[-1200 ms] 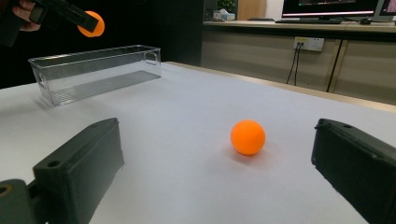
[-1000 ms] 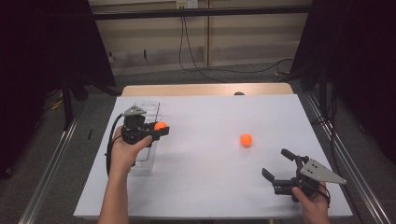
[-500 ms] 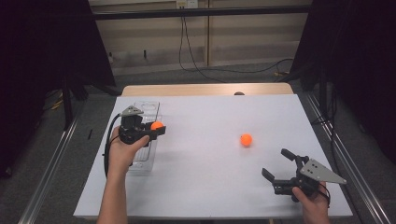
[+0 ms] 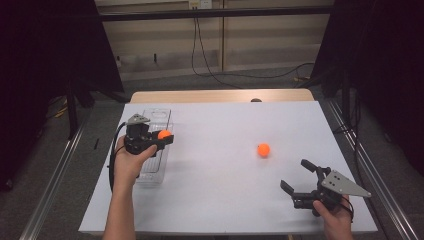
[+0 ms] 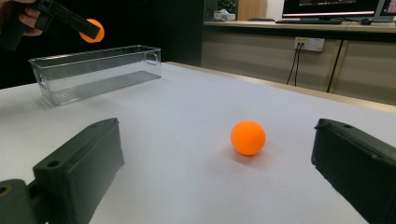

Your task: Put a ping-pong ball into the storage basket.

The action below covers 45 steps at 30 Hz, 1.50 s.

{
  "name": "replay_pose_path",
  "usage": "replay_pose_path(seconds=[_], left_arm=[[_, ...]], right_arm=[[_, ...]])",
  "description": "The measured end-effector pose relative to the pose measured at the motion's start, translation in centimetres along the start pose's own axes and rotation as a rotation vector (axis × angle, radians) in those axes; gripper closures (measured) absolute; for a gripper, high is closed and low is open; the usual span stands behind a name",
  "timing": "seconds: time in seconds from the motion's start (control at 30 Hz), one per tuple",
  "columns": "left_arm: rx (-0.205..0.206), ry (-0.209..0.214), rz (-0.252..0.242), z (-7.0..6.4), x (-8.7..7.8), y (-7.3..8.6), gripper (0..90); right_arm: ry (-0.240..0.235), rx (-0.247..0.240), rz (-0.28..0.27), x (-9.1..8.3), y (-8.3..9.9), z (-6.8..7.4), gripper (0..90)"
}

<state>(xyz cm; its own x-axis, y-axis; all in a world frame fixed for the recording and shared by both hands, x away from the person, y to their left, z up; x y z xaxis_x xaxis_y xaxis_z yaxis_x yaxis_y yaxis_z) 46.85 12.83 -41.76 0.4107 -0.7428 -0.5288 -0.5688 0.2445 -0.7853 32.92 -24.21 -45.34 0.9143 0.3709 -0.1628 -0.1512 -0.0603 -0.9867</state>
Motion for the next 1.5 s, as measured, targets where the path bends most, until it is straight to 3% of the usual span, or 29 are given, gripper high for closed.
replay_pose_path(seconds=[0.43, 1.5], left_arm=[[0.002, -0.028, 0.006, 0.6, -0.2, 0.2, 50.7], [-0.036, -0.06, 0.012, 2.3, -0.3, 1.2, 50.7]], right_arm=[[0.0, -0.001, 0.0, 0.0, 0.0, 0.0, 1.7], [0.0, -0.001, 0.001, 0.0, 0.0, 0.0, 1.7]])
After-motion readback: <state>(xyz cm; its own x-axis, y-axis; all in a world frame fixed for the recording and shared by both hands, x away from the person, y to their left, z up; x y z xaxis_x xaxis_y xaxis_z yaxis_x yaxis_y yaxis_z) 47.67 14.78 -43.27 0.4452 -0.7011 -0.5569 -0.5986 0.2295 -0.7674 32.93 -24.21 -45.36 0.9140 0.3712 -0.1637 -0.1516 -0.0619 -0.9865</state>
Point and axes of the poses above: each handheld gripper's, and its own axes: x roughly forward along the jaws, y roughly out of its underside, z roughly to its left, the point moved 10 cm from there along x, roughly forward along the jaws, and after that the axes turned 13 degrees about y, right-handed, at the moved point
